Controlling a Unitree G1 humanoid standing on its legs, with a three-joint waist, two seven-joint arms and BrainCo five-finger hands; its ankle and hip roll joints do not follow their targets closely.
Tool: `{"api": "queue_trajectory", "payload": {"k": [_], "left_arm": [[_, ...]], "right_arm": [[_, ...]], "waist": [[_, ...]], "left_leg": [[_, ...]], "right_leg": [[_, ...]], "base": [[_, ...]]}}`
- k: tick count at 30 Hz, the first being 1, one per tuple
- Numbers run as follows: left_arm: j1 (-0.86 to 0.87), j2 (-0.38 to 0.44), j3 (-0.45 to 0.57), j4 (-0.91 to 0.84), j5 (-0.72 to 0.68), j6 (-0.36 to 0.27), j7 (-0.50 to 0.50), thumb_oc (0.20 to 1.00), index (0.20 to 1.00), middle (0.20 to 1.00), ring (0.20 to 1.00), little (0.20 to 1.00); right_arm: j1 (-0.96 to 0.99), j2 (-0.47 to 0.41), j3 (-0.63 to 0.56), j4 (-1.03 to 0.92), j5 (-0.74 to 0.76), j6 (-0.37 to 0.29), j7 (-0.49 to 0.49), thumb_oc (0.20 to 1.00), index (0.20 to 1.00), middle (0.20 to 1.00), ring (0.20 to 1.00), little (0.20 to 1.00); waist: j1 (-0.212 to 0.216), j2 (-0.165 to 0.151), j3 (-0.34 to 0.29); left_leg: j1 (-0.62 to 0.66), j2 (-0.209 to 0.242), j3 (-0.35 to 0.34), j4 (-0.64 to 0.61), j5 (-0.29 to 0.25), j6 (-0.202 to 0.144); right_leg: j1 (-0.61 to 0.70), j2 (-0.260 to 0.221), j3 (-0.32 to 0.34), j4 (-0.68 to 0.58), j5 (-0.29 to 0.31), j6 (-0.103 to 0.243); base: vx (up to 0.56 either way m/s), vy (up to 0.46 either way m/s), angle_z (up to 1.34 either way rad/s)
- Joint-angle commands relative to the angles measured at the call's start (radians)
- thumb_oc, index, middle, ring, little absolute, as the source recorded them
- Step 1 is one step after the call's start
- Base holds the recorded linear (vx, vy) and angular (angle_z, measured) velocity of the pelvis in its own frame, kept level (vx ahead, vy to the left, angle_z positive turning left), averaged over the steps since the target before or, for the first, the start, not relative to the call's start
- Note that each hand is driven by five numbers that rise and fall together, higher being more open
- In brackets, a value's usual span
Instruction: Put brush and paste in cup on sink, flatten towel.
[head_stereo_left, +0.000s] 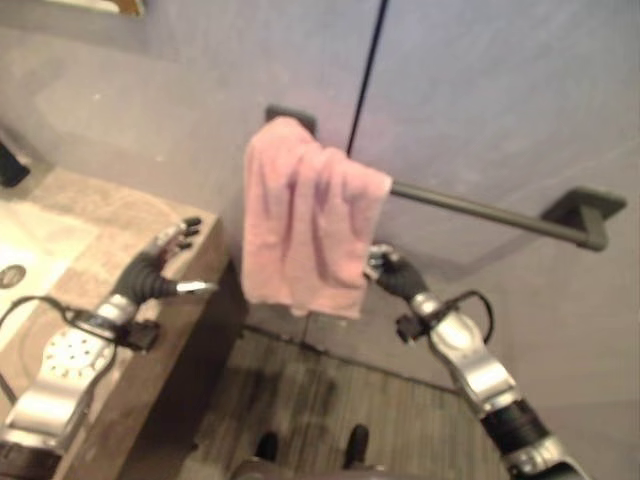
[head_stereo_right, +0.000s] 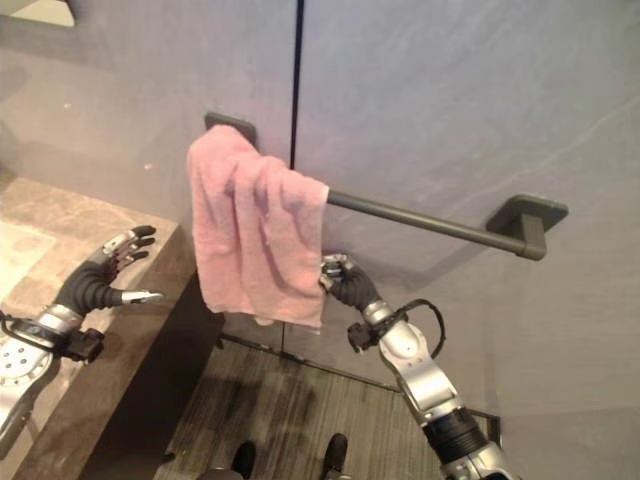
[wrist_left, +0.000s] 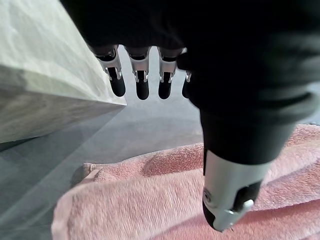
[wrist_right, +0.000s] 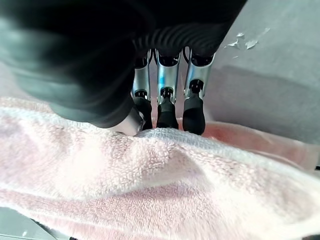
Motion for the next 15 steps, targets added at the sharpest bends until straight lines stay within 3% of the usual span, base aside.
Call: {"api": "queue_trajectory", "payload": {"k": [1,8,15], "left_arm": [[-0.121,-0.019,-0.018,0.021,0.003,-0.039,0.024,1.000,1.000,1.000,1.000,1.000],[-0.150,-0.023,-0.028,0.023,0.005,-0.044,0.022,1.000,1.000,1.000,1.000,1.000],[-0.167,-0.080,-0.047,0.064,-0.035,-0.052,0.031,1.000,1.000,1.000,1.000,1.000]], "right_arm": [[-0.085,-0.003,-0.021,-0.029,0.031,-0.041,-0.007,0.200,0.200,0.200,0.200,0.200],[-0.063,0.001,-0.067,-0.080,0.037,-0.065,-0.020,0.200,0.200,0.200,0.200,0.200],[-0.042,0.036,-0.077,-0.115,0.082,-0.096,-0.013,0.200,0.200,0.200,0.200,0.200]], "waist": [[0.006,0.041,0.003],[-0.011,0.047,0.000],[-0.022,0.050,-0.002]], "left_leg": [[0.016,-0.040,0.009,-0.072,-0.016,0.120],[0.019,-0.035,0.025,-0.072,-0.021,0.120],[0.022,-0.031,0.044,-0.072,-0.024,0.121]], "right_leg": [[0.088,-0.037,-0.060,-0.002,0.026,0.089],[0.084,-0.035,-0.051,-0.002,0.024,0.090],[0.075,-0.031,-0.034,-0.002,0.016,0.087]], "base": [[0.00,0.000,0.00],[0.00,0.003,-0.02],[0.01,0.007,-0.14]]}}
